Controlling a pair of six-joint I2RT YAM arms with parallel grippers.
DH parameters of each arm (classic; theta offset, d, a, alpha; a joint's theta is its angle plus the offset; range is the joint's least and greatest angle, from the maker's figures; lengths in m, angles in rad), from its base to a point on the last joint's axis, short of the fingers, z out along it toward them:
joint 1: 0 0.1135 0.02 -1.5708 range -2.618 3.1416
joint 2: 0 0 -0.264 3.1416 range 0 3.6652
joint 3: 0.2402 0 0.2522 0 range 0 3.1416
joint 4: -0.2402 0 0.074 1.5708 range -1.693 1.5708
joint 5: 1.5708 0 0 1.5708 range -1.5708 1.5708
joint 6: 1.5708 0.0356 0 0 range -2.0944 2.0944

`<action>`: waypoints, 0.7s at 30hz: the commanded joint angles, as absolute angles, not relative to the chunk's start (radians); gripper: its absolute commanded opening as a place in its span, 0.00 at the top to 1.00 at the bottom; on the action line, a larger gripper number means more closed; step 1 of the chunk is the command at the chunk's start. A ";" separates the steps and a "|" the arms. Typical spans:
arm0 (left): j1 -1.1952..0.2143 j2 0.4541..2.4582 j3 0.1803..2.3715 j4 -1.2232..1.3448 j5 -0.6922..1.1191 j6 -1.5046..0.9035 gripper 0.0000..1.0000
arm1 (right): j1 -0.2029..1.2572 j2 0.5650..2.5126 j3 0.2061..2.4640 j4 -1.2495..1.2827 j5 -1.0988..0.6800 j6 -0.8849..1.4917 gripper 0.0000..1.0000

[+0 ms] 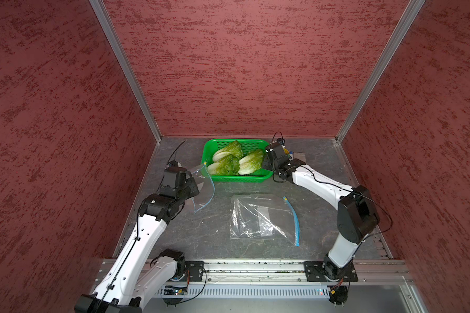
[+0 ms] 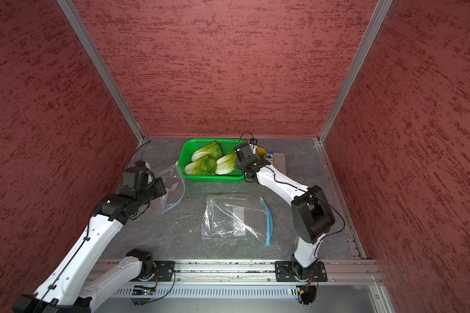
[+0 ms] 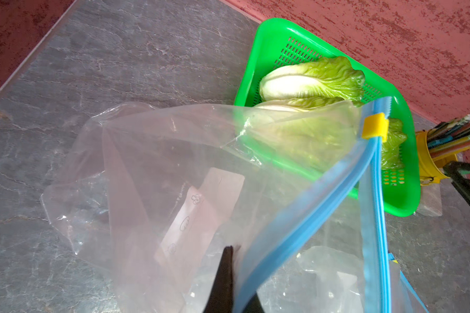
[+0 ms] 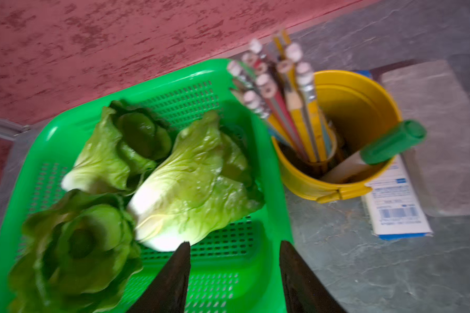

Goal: Put the chinese cabbages into a zipper bag and zip it
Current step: Move the basket to the center of the board, then pick up the Chinese cabbage from the basket.

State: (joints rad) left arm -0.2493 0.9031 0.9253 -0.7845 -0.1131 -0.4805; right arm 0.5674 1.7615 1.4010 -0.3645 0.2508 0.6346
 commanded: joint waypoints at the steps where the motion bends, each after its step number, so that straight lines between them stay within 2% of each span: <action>1: -0.289 0.896 0.930 -0.755 -0.102 -0.480 1.00 | 0.581 1.762 1.490 -0.357 0.049 0.557 0.41; 9: -0.345 0.888 0.914 -0.740 -0.131 -0.494 1.00 | 0.604 1.828 1.542 -0.238 -0.251 0.520 0.30; 21: -0.359 0.893 0.902 -0.714 -0.140 -0.522 1.00 | 0.664 2.005 1.646 -0.207 -0.304 0.531 0.23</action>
State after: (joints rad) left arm -0.3511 0.9031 0.9180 -0.7433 -0.1329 -0.5095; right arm 0.6540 1.9709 1.6035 -0.2356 -0.2703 0.5308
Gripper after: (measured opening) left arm 0.047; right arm 0.765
